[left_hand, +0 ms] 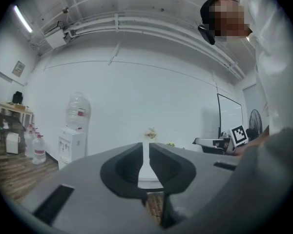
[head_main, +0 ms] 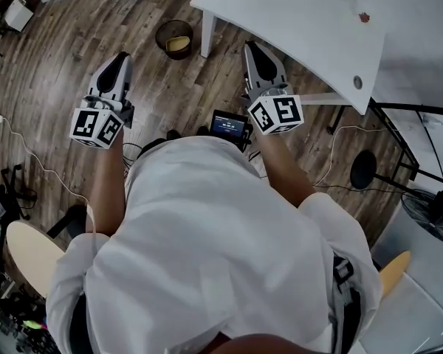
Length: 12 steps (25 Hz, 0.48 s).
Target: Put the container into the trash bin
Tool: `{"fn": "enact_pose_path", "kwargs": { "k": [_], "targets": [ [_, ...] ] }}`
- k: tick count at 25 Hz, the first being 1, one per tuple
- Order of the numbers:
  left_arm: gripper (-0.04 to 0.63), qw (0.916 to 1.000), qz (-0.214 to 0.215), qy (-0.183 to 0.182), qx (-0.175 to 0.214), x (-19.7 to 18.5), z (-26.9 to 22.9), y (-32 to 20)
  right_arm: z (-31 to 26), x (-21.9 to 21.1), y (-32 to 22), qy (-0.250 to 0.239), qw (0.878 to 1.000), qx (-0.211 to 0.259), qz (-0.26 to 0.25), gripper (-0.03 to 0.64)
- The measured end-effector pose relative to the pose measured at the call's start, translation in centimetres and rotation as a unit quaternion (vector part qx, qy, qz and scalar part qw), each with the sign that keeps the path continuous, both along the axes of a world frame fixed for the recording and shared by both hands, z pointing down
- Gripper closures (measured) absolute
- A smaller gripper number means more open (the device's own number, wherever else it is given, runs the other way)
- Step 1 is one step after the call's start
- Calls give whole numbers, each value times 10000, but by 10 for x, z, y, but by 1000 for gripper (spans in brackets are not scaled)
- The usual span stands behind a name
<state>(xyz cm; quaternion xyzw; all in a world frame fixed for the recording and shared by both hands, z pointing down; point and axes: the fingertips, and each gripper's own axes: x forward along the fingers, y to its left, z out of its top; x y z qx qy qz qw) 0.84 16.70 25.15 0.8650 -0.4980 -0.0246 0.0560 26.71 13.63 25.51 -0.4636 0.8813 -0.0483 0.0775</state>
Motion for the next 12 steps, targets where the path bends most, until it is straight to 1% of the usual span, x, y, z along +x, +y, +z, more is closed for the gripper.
{"fn": "enact_pose_path", "kwargs": {
  "k": [3, 7, 12],
  "targets": [
    [551, 10000, 55, -12, -24, 6, 6, 5, 9, -7, 0, 130, 9999, -59, -27, 577],
    [551, 10000, 10, 27, -50, 5, 11, 15, 13, -16, 10, 190, 9998, -30, -112, 580],
    [551, 10000, -37, -3, -17, 0, 8, 26, 18, -14, 16, 288, 9995, -58, -122, 581]
  ]
}}
